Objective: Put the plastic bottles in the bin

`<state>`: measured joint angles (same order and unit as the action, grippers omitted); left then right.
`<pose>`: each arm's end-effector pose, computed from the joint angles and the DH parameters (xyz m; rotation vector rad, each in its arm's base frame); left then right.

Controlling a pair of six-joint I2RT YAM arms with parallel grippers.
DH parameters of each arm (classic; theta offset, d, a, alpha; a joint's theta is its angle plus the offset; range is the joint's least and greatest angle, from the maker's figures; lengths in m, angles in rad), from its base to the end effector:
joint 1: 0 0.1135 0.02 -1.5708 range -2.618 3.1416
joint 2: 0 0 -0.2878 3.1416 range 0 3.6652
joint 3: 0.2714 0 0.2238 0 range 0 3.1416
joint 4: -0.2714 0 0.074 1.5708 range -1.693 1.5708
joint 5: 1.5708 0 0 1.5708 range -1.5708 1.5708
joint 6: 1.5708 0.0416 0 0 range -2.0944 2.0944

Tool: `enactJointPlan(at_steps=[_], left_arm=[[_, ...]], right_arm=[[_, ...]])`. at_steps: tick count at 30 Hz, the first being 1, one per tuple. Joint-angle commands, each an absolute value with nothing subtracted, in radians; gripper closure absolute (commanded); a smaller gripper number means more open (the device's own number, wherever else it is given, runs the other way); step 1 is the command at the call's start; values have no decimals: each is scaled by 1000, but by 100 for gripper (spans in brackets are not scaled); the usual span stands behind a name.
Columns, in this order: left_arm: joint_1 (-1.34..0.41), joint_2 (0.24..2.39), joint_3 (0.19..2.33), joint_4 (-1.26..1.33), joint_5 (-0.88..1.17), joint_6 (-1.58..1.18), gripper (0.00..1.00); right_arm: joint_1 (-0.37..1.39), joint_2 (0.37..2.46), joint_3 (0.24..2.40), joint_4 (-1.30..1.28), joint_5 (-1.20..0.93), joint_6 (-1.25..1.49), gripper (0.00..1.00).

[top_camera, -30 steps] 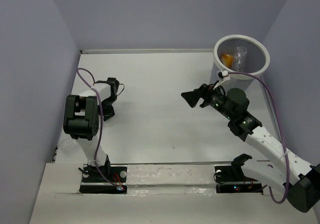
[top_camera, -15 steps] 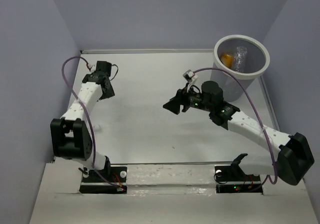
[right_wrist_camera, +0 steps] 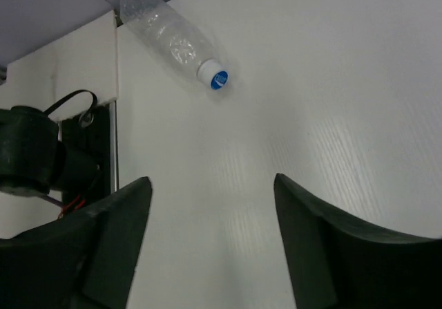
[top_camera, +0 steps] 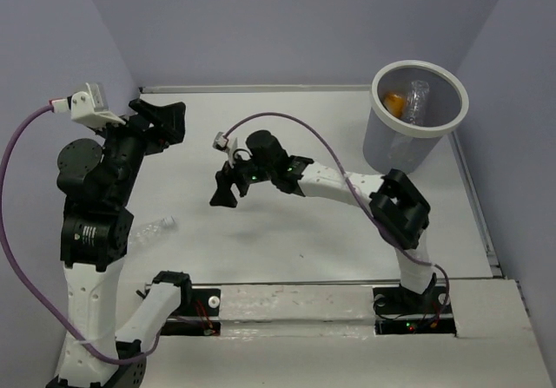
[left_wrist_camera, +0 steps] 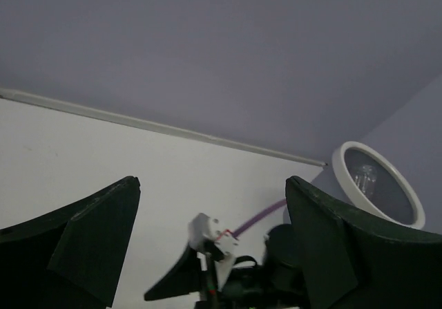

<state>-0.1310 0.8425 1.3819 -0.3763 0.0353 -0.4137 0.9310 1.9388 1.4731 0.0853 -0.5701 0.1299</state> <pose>0.0956 -0.0141 0.5093 -0.1713 1.4142 -0.4755 0.2473 0.3699 0.2983 -1.1807 1.7392 1.2275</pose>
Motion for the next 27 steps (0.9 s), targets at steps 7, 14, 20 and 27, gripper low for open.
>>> enactJointPlan(at_steps=[7, 14, 20, 27], left_arm=[[-132, 689, 1290, -333, 258, -436, 2], [-132, 686, 1259, -336, 291, -402, 2], [-132, 652, 1207, -351, 261, -411, 1], [-132, 607, 1144, -400, 181, -442, 2]], right_arm=[[1003, 2505, 2316, -250, -695, -132, 0], [1051, 2749, 2592, -62, -727, -12, 0], [1097, 2829, 2617, 89, -631, -3, 0], [1106, 2888, 2637, 141, -623, 12, 0]])
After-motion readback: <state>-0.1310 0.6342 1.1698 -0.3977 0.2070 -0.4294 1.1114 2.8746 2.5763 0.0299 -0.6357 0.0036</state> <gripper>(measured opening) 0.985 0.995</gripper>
